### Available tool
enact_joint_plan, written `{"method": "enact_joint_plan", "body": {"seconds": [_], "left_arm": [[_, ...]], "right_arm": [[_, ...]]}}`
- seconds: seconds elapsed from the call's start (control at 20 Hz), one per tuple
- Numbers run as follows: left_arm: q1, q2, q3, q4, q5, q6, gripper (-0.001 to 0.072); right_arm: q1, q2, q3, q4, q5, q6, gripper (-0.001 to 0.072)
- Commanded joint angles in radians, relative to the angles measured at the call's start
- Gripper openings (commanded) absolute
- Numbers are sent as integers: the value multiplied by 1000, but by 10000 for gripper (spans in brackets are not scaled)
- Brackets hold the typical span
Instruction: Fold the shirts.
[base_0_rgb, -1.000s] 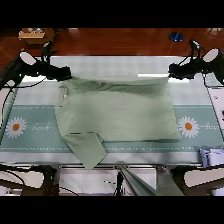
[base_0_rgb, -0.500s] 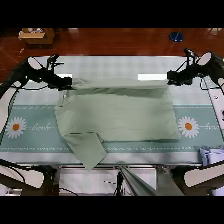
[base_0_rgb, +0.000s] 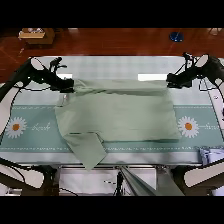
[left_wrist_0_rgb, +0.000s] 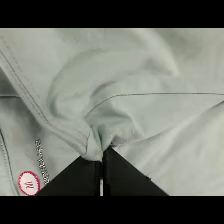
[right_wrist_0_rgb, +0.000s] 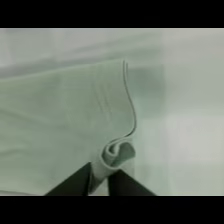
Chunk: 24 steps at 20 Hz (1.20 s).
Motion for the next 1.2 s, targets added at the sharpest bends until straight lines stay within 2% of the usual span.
{"method": "enact_joint_plan", "body": {"seconds": [0.0,0.05,0.1,0.15,0.25,0.3,0.35,0.5,0.55,0.65,0.7,0.75,0.9,1.15], "left_arm": [[12,0,3,-4,-53,2,218],[26,1,12,-3,-86,2,366],[48,5,32,9,-132,1,441],[75,12,58,35,-186,1,448],[154,54,103,73,-294,-2,448],[205,92,99,75,-332,-2,448],[254,135,83,62,-349,-1,448],[395,322,-91,39,-364,48,449],[436,394,-193,21,-364,66,499],[505,533,-423,-37,-365,83,649],[533,591,-534,-71,-367,108,652],[556,642,-634,-97,-368,134,652],[589,734,-840,-159,-363,162,652],[588,745,-953,-167,-367,205,651]], "right_arm": [[0,-11,0,10,39,-9,357],[-4,-4,4,6,63,-23,357],[-13,9,12,-5,97,-54,357],[-25,32,26,-45,146,-93,359],[-50,106,48,-240,245,-143,463],[-71,151,46,-352,282,-142,478],[-118,196,37,-352,286,-98,478],[-262,308,-66,-167,314,-122,479],[-310,344,-129,-95,312,-153,479],[-400,404,-272,76,298,-219,488],[-439,424,-343,167,298,-262,493],[-475,439,-412,263,307,-324,552],[-546,486,-597,500,338,-472,553],[-552,561,-719,524,288,-507,547]]}}
